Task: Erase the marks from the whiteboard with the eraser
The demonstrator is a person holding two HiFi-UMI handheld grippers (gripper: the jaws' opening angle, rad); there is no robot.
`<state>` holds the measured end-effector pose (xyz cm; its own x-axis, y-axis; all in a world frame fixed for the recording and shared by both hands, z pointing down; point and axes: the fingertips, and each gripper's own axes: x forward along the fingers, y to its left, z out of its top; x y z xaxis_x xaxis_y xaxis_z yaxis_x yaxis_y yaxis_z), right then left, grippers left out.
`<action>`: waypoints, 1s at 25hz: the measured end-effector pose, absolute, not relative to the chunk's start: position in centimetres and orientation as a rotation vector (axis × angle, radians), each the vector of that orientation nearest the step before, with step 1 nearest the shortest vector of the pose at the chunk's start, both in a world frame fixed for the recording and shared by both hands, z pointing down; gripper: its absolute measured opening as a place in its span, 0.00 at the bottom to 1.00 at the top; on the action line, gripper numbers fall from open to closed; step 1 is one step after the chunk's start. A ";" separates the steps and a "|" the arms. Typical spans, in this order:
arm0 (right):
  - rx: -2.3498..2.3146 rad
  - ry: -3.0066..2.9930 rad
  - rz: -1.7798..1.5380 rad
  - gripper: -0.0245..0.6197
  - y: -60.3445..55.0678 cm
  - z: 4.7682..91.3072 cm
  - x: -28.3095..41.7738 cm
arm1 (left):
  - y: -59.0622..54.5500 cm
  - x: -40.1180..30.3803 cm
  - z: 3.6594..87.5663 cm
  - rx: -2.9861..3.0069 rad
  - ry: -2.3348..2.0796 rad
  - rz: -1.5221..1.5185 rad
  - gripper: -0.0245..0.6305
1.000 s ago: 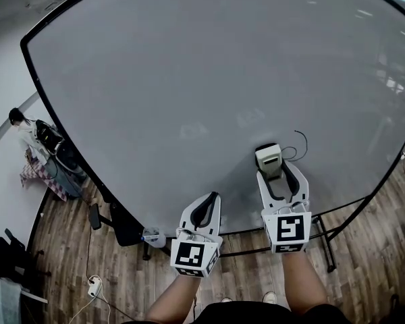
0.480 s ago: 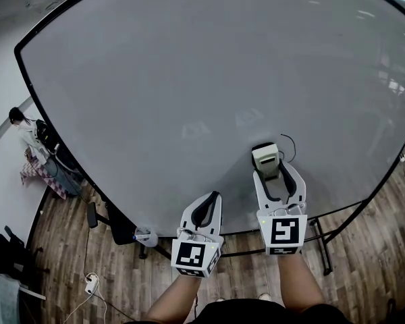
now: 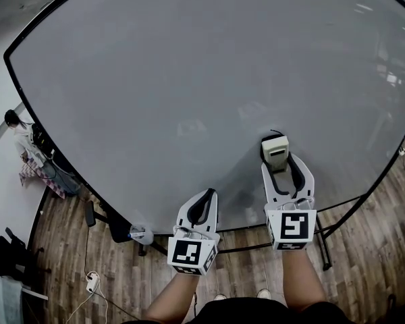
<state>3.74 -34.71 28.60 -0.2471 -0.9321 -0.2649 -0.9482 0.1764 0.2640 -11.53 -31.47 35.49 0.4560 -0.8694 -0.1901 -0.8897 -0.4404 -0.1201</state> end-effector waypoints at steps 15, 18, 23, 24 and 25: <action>-1.960 2.298 0.583 0.42 -35.0 28.2 8.5 | -31.8 -10.5 35.8 -2.504 1.554 0.137 0.08; -1.971 2.279 0.583 0.42 -35.2 28.2 9.3 | -32.3 -10.0 35.3 -2.504 1.536 0.143 0.08; -2.017 2.237 0.553 0.42 -35.5 28.2 11.7 | -32.4 -9.4 34.5 -2.499 1.515 0.155 0.08; -2.027 2.229 0.552 0.42 -35.6 28.2 12.1 | -32.4 -9.3 34.5 -2.499 1.515 0.156 0.08; -2.034 2.223 0.550 0.42 -35.6 28.2 12.5 | -32.3 -9.3 34.6 -2.500 1.516 0.156 0.08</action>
